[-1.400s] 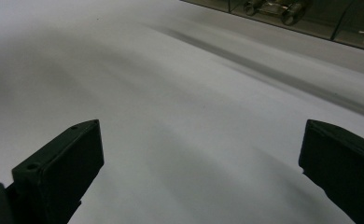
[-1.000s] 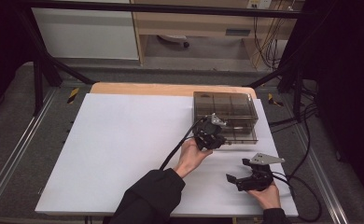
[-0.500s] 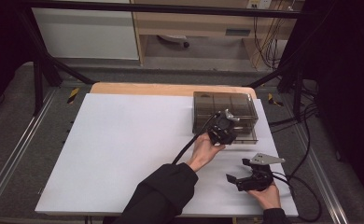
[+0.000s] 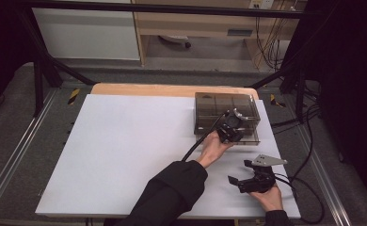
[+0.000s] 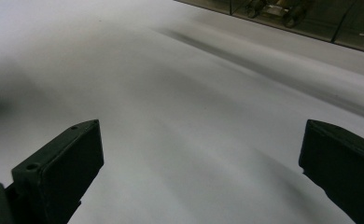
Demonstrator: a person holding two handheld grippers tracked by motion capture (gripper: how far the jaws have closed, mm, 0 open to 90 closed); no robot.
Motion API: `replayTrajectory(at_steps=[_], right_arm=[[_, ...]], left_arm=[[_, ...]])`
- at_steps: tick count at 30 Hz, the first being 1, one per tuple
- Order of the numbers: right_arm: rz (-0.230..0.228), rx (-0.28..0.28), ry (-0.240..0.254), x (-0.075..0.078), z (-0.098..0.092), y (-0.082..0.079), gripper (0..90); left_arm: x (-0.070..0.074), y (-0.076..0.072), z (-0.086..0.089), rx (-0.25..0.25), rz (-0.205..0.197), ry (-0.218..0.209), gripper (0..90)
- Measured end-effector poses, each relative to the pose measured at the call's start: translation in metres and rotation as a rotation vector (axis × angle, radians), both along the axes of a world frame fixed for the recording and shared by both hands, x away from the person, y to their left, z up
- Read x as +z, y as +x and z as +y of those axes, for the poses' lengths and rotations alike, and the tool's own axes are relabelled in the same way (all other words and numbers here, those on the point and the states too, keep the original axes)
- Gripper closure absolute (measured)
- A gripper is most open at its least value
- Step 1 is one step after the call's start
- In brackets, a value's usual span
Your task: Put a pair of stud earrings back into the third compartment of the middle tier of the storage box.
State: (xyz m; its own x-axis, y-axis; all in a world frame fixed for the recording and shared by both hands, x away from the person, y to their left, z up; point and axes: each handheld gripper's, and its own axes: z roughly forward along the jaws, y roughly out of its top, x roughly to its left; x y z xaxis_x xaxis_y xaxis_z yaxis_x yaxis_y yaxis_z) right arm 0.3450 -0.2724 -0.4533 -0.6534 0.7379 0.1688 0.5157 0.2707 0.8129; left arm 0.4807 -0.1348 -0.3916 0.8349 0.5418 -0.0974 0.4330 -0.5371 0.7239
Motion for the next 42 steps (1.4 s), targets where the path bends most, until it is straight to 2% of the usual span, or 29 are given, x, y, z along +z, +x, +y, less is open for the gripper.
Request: replayTrajectory(at_steps=[8, 10, 22, 25, 29, 36, 38, 42], right_arm=[[0.001, 0.002, 0.004, 0.0, 0.0, 0.0, 0.5], [0.0, 0.003, 0.002, 0.0, 0.0, 0.0, 0.5], [0.001, 0.0, 0.002, 0.0, 0.0, 0.0, 0.5], [0.001, 0.002, 0.002, 0.0, 0.0, 0.0, 0.5], [0.003, 0.005, -0.003, 0.0, 0.0, 0.0, 0.5], [0.006, -0.001, 0.0, 0.0, 0.0, 0.0, 0.5], [0.006, -0.004, 0.002, 0.0, 0.0, 0.0, 0.5], [0.005, -0.005, -0.001, 0.0, 0.0, 0.0, 0.5]], left_arm=[[-0.008, 0.003, -0.006, 0.005, -0.003, -0.005, 82.0], [-0.007, 0.003, -0.006, 0.003, -0.004, -0.009, 76.4], [0.011, -0.005, 0.006, -0.003, -0.03, 0.029, 61.6], [0.015, -0.01, 0.012, -0.008, -0.036, 0.02, 58.4], [0.02, -0.016, 0.027, -0.019, -0.024, -0.011, 50.2], [0.025, -0.033, 0.062, -0.031, -0.056, -0.046, 36.6], [0.025, -0.04, 0.076, -0.029, -0.077, -0.037, 31.7], [0.02, -0.047, 0.098, -0.016, -0.087, -0.027, 22.6]])
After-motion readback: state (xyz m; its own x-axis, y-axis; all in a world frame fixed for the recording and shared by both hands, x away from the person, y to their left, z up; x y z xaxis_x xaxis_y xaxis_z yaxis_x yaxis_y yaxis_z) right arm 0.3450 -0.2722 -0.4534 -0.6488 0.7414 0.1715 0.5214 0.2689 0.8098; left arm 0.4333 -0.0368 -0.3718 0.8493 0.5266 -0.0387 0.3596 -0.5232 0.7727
